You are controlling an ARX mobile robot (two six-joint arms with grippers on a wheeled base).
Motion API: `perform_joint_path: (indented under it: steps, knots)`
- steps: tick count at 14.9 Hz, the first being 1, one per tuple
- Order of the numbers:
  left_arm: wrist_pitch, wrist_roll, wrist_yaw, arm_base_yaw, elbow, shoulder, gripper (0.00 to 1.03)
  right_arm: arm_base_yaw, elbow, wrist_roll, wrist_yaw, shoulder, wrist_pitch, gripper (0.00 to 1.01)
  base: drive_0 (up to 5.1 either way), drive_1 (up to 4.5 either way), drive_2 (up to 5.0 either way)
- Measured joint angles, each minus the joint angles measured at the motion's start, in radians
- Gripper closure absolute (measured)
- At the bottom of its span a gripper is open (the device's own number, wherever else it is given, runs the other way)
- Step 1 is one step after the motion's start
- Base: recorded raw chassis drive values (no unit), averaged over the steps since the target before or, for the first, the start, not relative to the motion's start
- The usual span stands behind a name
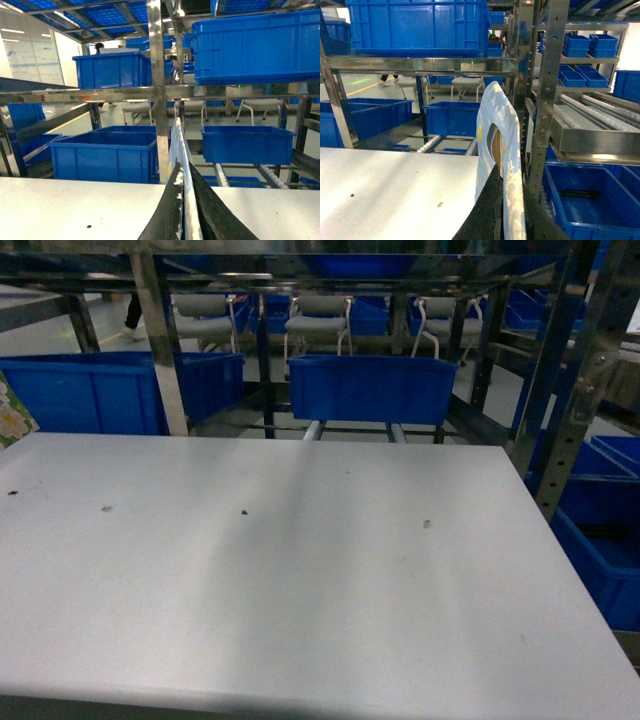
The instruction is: Move flower gift bag to table near conveyor
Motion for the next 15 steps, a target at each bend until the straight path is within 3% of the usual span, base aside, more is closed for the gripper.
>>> perform_joint_path:
  steps: [9,15]
  knots:
    - [-0.001,0.000,0.000,0.000,0.000,0.000,1.01,0.000,0.000,0.000,0.000,0.002,-0.002,0.99,-3.7,4.80,-0.6]
    - [0.002,0.000,0.000,0.000,0.000,0.000,1.01,0.000,0.000,0.000,0.000,0.000,0.001,0.99,-4.9,3.51,0.9]
